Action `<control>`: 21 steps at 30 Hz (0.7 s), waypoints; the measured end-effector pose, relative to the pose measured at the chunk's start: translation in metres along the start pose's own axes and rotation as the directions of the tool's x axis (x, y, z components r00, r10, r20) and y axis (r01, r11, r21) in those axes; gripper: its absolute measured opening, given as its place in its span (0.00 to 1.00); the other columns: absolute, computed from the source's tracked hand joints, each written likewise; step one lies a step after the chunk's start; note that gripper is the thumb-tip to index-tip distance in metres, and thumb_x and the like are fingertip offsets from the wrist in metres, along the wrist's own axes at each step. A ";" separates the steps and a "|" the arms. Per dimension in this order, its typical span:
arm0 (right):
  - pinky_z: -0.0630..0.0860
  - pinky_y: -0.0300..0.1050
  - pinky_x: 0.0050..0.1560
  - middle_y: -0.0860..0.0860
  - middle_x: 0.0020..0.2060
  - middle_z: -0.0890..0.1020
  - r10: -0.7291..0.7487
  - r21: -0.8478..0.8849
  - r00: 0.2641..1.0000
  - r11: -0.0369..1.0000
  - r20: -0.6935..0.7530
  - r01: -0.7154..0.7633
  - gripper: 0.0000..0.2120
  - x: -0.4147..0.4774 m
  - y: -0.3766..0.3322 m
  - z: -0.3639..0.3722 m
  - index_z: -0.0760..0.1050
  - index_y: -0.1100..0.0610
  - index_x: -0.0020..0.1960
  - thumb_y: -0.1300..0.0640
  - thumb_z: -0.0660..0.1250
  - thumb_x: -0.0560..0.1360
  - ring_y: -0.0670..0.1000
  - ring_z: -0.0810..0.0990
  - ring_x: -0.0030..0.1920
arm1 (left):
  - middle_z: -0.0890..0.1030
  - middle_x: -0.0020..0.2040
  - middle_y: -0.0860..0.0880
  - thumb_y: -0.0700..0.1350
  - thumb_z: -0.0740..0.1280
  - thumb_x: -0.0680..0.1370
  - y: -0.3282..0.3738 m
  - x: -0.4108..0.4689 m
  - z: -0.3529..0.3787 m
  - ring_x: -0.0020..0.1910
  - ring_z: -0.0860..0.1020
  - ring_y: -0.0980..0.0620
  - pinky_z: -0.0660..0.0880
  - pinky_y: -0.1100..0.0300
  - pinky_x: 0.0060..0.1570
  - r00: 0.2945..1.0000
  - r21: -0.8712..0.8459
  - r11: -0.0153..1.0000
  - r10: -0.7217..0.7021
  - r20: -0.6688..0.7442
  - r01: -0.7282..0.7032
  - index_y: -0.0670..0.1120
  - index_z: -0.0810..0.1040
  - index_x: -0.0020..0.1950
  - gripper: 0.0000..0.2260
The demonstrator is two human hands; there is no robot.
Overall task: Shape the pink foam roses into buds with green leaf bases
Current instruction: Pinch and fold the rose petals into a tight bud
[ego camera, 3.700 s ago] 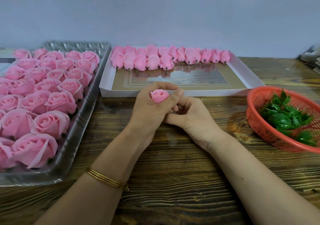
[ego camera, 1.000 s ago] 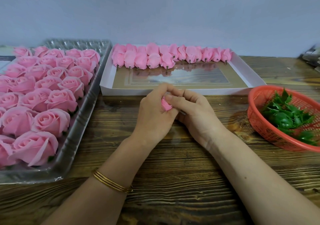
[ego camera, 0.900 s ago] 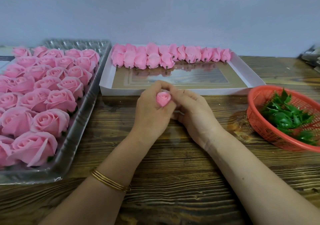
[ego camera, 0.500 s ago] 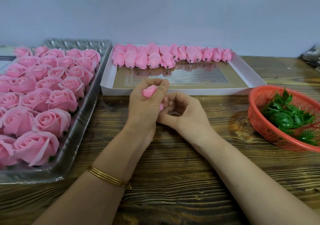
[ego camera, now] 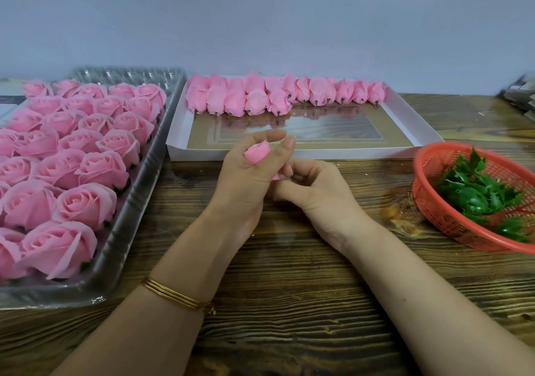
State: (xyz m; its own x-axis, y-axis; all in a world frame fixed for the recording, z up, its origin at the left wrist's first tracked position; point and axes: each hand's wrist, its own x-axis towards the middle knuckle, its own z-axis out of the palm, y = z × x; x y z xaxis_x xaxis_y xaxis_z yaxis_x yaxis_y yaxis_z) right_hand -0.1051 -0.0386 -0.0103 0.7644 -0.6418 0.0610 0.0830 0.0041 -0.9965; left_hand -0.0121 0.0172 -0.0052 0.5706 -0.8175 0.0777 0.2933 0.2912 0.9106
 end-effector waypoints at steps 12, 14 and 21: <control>0.72 0.31 0.37 0.42 0.28 0.77 -0.120 -0.206 0.988 0.974 -0.097 0.098 0.15 -0.002 0.000 0.007 0.74 0.54 0.37 0.71 0.76 0.66 0.40 0.73 0.31 | 0.74 0.26 0.51 0.40 0.68 0.78 -0.001 0.000 0.000 0.28 0.72 0.55 0.73 0.61 0.32 0.997 -0.047 0.999 -0.013 -0.075 0.010 0.44 0.76 0.52 0.04; 0.71 0.31 0.36 0.42 0.26 0.76 -0.129 -0.207 0.988 0.972 -0.090 0.108 0.16 -0.002 0.000 0.005 0.74 0.54 0.35 0.71 0.75 0.66 0.40 0.72 0.30 | 0.74 0.26 0.51 0.40 0.69 0.77 -0.002 0.001 0.001 0.28 0.71 0.55 0.73 0.61 0.33 0.998 -0.035 0.999 -0.010 -0.069 0.008 0.44 0.76 0.53 0.06; 0.70 0.38 0.39 0.51 0.28 0.74 -0.020 -0.026 1.000 0.999 -0.012 0.020 0.14 -0.001 -0.002 0.001 0.72 0.58 0.33 0.73 0.70 0.70 0.48 0.71 0.34 | 0.75 0.29 0.50 0.46 0.72 0.70 0.000 0.002 -0.002 0.32 0.74 0.54 0.75 0.61 0.39 1.000 -0.016 1.000 -0.001 0.019 0.001 0.45 0.77 0.53 0.14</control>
State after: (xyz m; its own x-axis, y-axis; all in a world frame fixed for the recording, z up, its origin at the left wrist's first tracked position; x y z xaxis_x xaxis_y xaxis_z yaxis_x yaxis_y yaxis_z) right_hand -0.1053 -0.0369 -0.0082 0.7547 -0.6511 0.0804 0.0814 -0.0288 -0.9963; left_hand -0.0099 0.0167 -0.0061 0.5553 -0.8274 0.0844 0.3062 0.2978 0.9042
